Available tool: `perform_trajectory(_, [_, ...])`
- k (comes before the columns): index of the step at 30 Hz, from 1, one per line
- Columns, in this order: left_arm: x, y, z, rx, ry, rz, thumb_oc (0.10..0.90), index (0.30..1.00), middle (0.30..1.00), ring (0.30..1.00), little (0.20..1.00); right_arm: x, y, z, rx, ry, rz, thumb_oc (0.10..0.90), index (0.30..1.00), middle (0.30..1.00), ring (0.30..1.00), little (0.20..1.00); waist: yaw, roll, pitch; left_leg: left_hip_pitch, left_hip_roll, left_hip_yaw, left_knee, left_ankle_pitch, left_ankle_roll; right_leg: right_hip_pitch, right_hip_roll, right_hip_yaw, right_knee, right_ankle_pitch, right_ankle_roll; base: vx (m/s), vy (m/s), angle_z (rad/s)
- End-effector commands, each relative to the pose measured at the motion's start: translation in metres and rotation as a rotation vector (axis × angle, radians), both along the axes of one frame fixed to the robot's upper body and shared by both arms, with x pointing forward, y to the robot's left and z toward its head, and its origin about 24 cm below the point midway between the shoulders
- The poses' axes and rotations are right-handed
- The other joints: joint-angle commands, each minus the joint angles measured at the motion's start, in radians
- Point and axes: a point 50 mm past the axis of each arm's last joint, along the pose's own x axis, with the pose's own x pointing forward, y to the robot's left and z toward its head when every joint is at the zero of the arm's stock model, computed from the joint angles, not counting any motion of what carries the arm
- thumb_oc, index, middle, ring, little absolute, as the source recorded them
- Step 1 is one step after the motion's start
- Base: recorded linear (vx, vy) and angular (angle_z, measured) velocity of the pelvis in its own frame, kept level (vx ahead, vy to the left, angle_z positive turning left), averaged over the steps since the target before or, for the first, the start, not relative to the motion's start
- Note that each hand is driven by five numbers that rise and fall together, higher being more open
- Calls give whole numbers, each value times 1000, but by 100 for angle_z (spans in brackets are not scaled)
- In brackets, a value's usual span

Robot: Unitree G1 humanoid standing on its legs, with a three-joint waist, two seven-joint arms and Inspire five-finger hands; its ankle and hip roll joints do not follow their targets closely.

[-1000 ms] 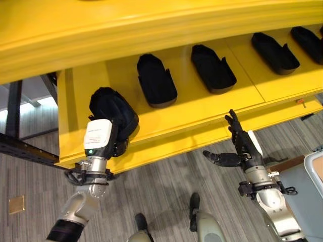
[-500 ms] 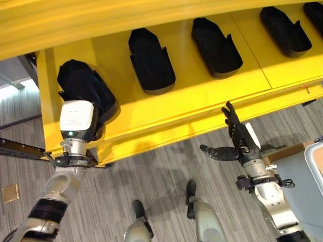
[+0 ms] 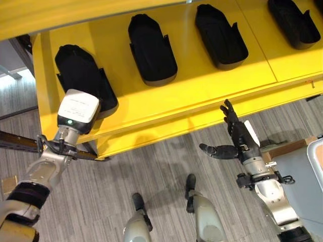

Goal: Move parts from the plastic box to the shelf.

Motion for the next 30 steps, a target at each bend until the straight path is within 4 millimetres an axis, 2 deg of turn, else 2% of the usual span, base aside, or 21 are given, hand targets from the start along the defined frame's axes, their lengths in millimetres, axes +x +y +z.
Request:
perform_trajectory(1, [-3,18,41,143,-90,37,400,300,300,300,300,-7,3,46,34,-257,70,900,1000,1000,1000,1000,-28,-16,-79,-61,71,-77,119,1,-34,-4,-113,73,63,5,118,-13,35,4])
perform_trajectory(10, [-7,26,49,244,-36,59,400,300,300,300,300,-9,-3,47,17,-267,48,900,1000,1000,1000,1000,-23,-17,-69,-74,61,-82,142,-13,-31,-2,-119,82,54,15,124,-2,16,0])
perform_trajectory(30, [-7,41,63,211,-79,139,400,300,300,300,300,-11,-13,49,-4,-273,1,900,1000,1000,1000,1000,-31,-18,-66,-119,44,-78,189,-41,-25,-10,-131,105,20,44,135,1,29,0])
